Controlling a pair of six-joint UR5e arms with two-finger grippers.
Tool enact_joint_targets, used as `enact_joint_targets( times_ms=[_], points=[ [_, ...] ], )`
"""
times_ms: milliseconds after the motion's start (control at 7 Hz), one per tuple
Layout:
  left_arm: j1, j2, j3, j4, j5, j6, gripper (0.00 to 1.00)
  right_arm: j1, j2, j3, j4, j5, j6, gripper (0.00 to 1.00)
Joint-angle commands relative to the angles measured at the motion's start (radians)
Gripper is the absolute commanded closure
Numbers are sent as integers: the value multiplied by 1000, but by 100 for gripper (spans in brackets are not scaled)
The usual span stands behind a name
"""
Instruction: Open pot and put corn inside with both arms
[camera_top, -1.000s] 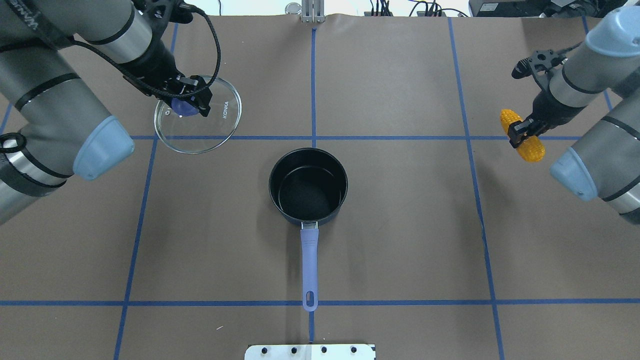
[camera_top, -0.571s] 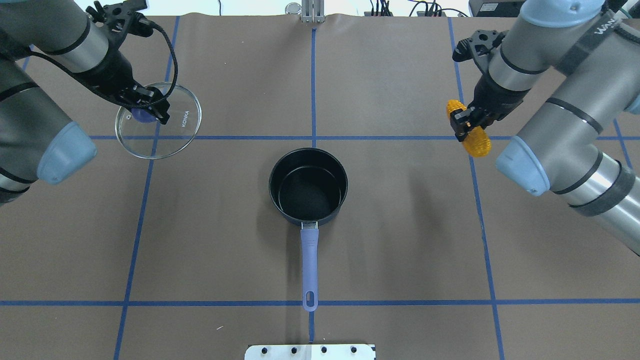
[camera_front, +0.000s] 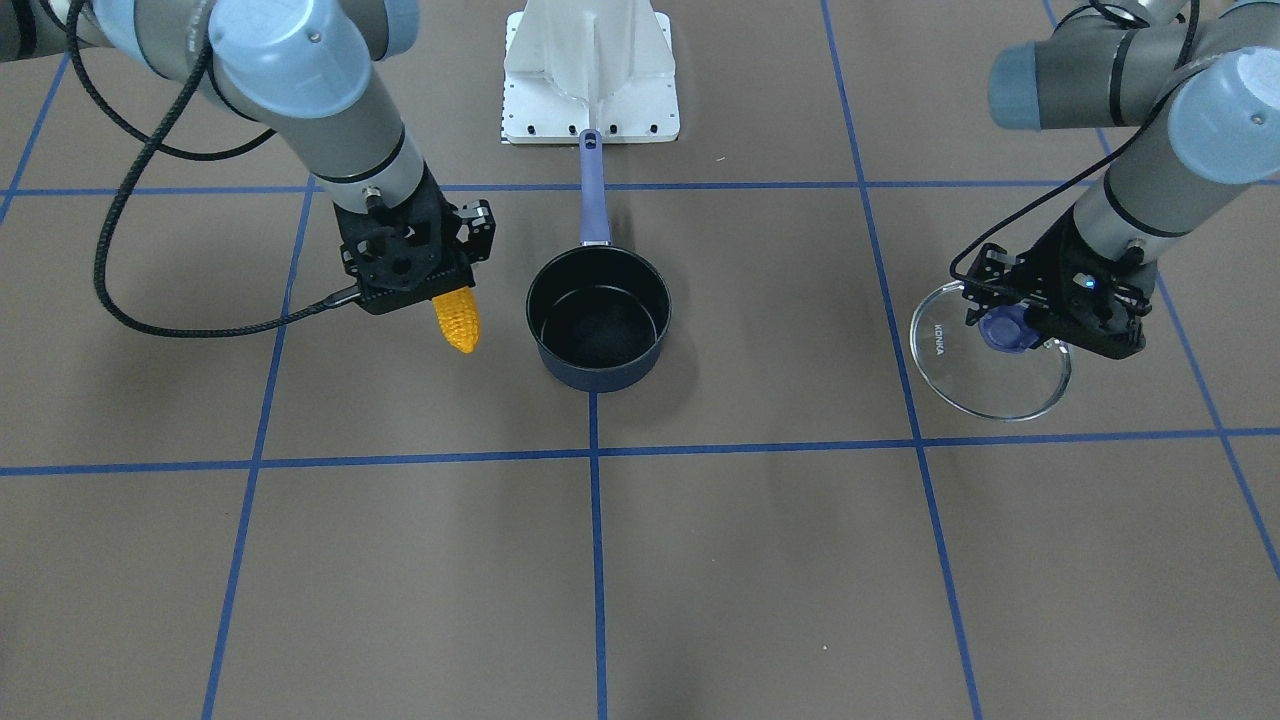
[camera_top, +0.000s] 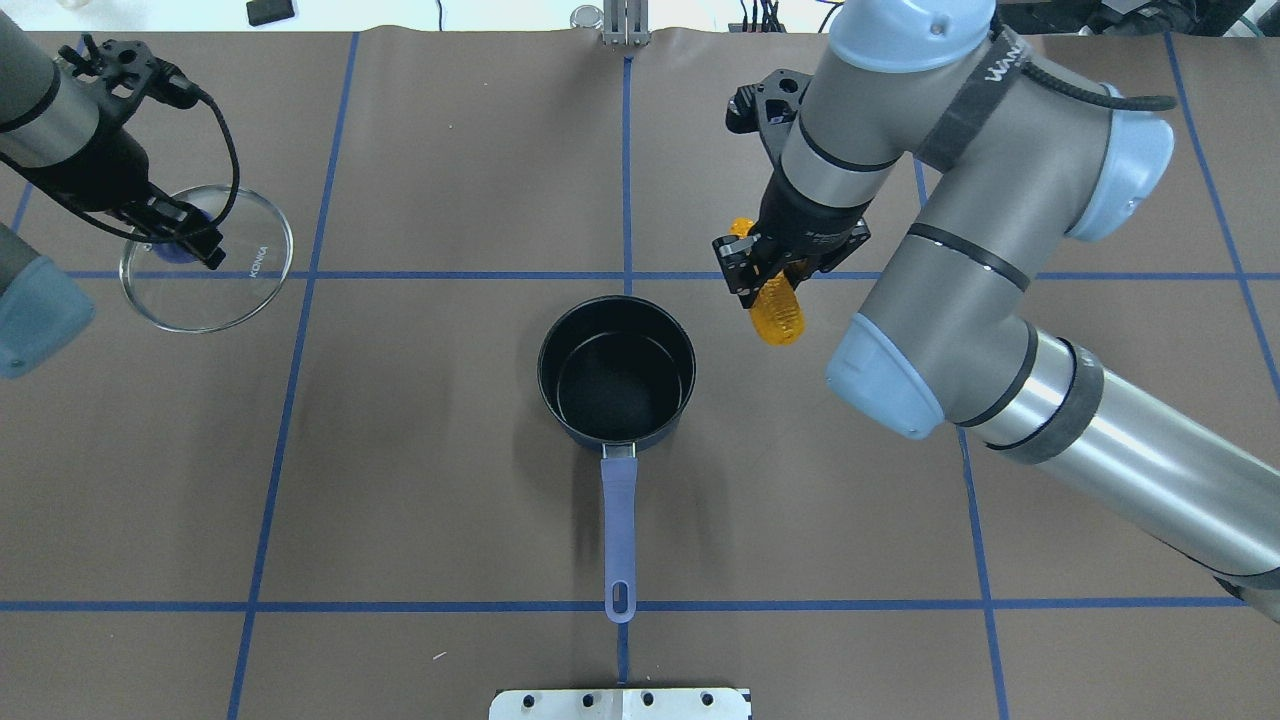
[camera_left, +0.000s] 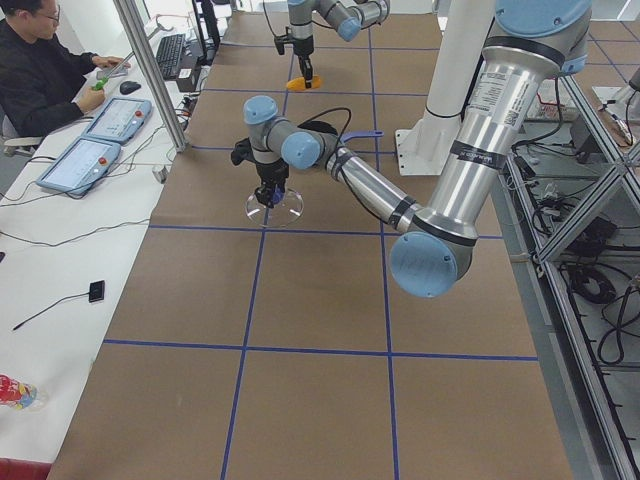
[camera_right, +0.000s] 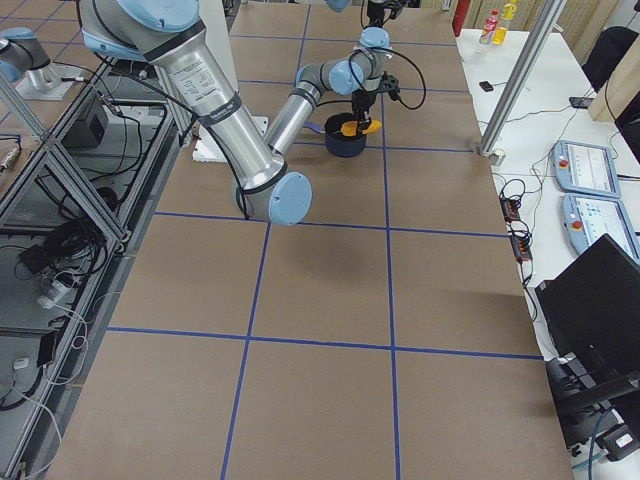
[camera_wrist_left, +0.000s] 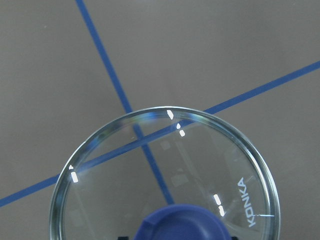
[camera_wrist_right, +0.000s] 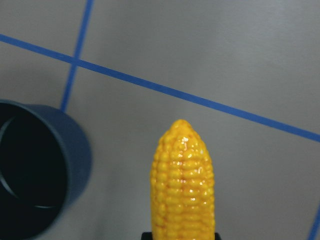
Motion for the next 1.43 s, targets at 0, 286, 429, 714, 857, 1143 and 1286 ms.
enact_joint_targets(
  times_ms=[0,286,429,714,857,1143,1286],
  points=[
    [-12,86,39,-95,2,57,36,-82,109,-90,6,-51,37,68],
    [-12,100,114,-195,0,56,36,-137,168,-208,82,-89,34,67],
    [-12,106,116,-197,0,57,36,-153,166,-240,114,-91,32,66],
    [-12,129,116,-209,-1,59,36,-159,162,-246,115,-96,21,39],
    [-12,134,116,-209,-1,57,36,-159,166,-246,115,-100,21,0],
    [-12,171,120,-224,-3,57,36,-150,169,-215,124,-102,21,0],
    [-10,194,122,-246,-3,53,36,-129,171,-195,137,-100,21,0]
  ],
)
